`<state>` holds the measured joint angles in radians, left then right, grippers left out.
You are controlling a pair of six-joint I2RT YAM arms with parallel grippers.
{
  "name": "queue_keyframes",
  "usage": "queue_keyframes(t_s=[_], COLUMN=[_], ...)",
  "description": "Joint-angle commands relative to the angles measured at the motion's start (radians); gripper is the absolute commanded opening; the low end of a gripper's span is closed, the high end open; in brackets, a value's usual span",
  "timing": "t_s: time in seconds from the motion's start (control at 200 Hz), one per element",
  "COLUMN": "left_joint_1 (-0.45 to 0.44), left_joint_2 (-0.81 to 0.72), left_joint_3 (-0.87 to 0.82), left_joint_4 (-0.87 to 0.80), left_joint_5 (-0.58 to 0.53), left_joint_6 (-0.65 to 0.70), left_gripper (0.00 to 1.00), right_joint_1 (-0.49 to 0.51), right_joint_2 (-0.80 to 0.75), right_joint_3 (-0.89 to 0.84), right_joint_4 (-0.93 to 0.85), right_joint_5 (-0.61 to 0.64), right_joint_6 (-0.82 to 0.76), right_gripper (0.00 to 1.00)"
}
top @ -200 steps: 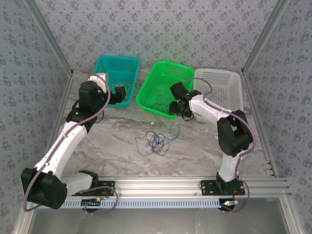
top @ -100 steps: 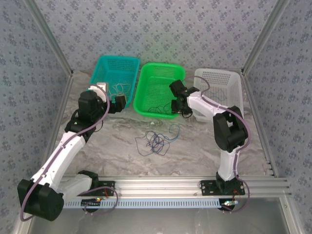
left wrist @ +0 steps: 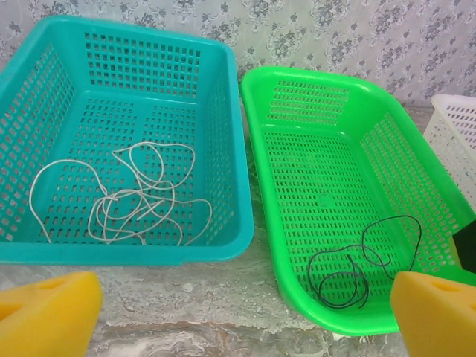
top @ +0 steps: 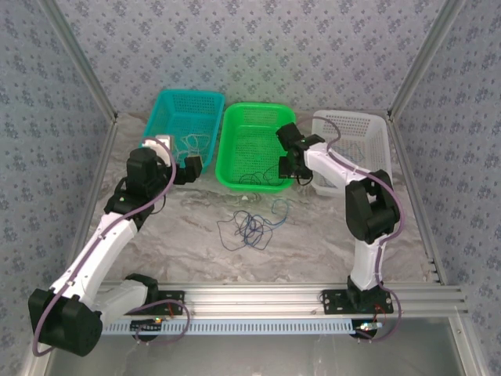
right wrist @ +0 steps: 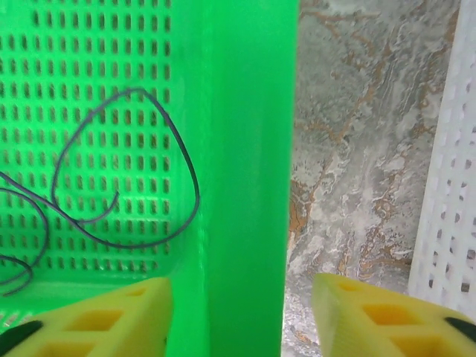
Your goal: Untangle the cables
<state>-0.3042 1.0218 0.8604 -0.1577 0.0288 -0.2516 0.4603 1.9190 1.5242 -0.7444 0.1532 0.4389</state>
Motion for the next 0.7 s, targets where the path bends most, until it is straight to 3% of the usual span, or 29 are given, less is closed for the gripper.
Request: queue_keyframes(t_s=[0.0, 0.165, 0.3, 0.525, 0.695], left_joint_1=[-0.012, -0.048, -0.1, -0.162, -0.167], left_joint_2=[-0.022, -0.018, -0.009, -0.008, 0.005], left_joint_3=[-0.007, -0.027, -0.059, -0.081, -0.075], left_joint_4=[-0.005, -0.017, -0.033, -0.02, -0.014], left_joint_5=[0.011, 0.042, 0.049, 0.035, 0.034], left_joint_6=[-0.008, -0.003, -0.01, -0.041, -0.048], left_gripper=[0.99, 0.99, 0.99, 0.99, 0.99], right_joint_1=[0.003, 0.034, 0.06, 0.139, 0.184], right_joint_2=[-0.051, -0.181, -0.291, -0.383, -0.469], right_joint_3=[0.026, -0.068, -0.173, -0.315, -0.53], right_joint_4=[-0.006, 0.089, 0.171, 0.064, 0.139], right_joint_5=[0.032, 0.048, -0.028, -0.041, -0.071], right_joint_6=[-0.048, -0.068, -0.057, 0.013, 0.105], right_gripper=[0.64, 0.71, 0.72, 0.68, 0.64])
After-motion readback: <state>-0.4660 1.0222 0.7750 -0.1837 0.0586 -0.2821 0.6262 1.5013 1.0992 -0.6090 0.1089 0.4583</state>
